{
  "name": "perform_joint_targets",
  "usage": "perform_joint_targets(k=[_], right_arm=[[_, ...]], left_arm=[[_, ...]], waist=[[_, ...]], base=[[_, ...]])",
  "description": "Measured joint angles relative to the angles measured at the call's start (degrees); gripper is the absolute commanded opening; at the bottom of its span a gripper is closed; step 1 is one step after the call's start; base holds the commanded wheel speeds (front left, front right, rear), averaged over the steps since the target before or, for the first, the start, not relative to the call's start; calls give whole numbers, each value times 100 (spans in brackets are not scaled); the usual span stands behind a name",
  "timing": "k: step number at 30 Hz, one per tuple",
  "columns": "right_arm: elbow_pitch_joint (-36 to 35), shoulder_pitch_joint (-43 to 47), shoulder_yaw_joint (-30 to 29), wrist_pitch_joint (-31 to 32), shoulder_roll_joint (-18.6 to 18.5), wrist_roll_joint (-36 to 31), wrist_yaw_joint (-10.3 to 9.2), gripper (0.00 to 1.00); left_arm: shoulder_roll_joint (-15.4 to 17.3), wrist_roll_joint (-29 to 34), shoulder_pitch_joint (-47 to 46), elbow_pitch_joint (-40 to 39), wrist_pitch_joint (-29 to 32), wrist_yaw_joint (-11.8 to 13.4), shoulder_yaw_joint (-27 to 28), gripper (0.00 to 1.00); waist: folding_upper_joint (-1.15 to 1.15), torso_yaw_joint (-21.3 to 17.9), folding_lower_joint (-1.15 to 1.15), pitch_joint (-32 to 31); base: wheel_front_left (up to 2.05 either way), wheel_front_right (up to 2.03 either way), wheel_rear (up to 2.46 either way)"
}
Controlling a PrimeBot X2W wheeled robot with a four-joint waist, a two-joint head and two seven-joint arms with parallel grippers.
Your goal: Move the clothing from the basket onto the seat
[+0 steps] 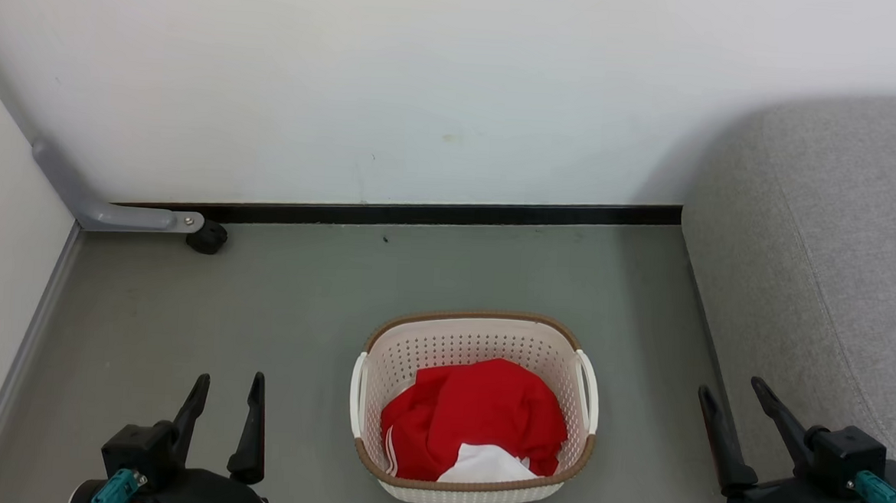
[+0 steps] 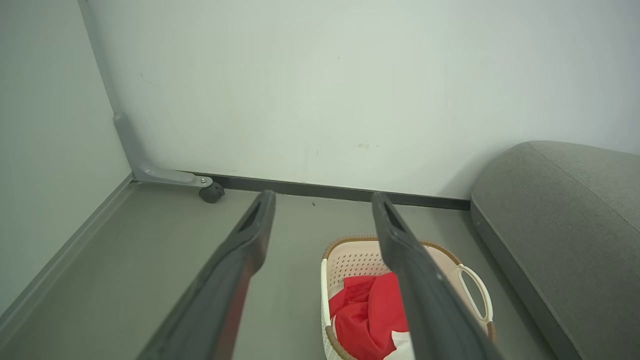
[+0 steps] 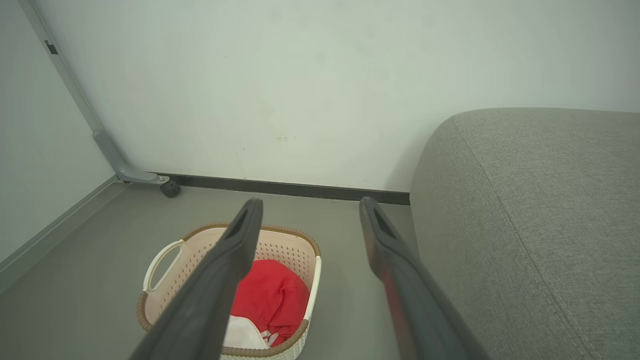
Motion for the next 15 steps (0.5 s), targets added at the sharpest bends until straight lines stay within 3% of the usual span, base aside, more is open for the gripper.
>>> perform_joint_targets(k=[15], right_arm=[[-346,-247,-21,-2,100,-130,7,100]], left_arm=[[-97,152,-160,-326,0,-55,-89,100]], waist=[[0,-150,2,674]], base=[[0,0,0]])
